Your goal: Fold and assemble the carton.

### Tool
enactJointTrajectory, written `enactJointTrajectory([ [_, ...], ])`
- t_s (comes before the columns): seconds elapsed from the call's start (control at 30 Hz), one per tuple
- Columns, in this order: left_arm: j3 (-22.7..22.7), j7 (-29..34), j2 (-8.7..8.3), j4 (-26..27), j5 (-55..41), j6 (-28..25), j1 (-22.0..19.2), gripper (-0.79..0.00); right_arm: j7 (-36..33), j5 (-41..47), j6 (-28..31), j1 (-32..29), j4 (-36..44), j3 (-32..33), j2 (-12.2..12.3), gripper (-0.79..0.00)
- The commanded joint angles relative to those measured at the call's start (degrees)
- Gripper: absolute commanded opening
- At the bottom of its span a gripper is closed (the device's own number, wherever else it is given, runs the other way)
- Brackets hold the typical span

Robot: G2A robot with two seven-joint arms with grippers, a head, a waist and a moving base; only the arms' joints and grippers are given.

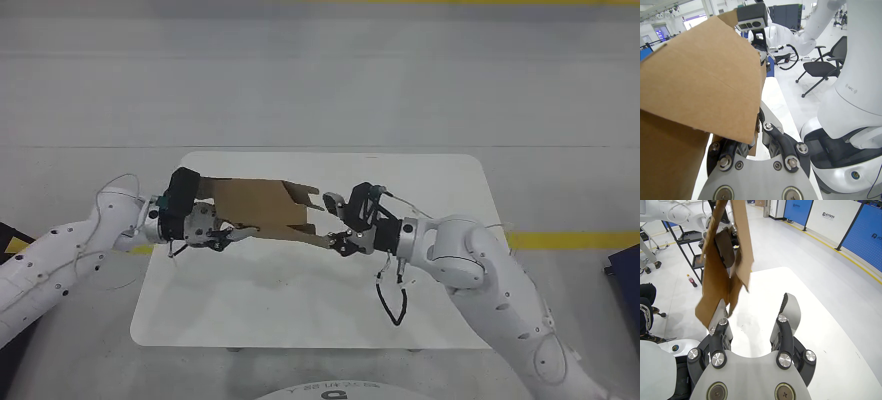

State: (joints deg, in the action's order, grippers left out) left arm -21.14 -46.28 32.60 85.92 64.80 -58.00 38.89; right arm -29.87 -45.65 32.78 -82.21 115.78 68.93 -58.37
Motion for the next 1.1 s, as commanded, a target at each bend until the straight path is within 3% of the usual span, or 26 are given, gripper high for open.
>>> enactJointTrajectory([
  [0.0,-0.2,0.4,-0.49,-2.2,0.7,0.0,0.4,-0.785,1.8,0.8,-0.1,-1.1,0.5,1.8,0.2,0.0],
  [0.13,-0.4,7.4,-0.15,-4.3,0.1,0.0,0.8,-0.785,7.0,2.5,1.8,-5.0,2.1,6.5,0.7,0.0],
  [0.27,0.6,16.5,1.17,-2.6,-1.3,0.0,1.1,-0.785,10.6,1.3,2.6,-7.1,3.2,8.0,0.8,0.0],
  [0.47,2.6,26.1,3.15,0.2,-3.5,0.0,0.4,-0.785,11.2,-3.1,1.1,-5.3,3.0,3.4,0.2,0.0],
  [0.6,4.5,30.6,4.35,2.3,-4.1,0.0,-0.1,-0.785,9.1,-5.9,-3.2,-1.7,0.3,-0.8,-0.5,0.0],
  [0.87,8.4,28.7,4.62,2.3,-5.5,0.0,-3.5,-0.785,-9.3,-11.0,-9.2,5.7,-3.0,-10.5,-1.8,0.0],
  [1.07,10.5,24.9,4.07,1.4,-4.5,0.0,-5.6,-0.785,-10.9,-9.6,-10.0,8.4,-3.8,-12.6,-2.5,0.0],
])
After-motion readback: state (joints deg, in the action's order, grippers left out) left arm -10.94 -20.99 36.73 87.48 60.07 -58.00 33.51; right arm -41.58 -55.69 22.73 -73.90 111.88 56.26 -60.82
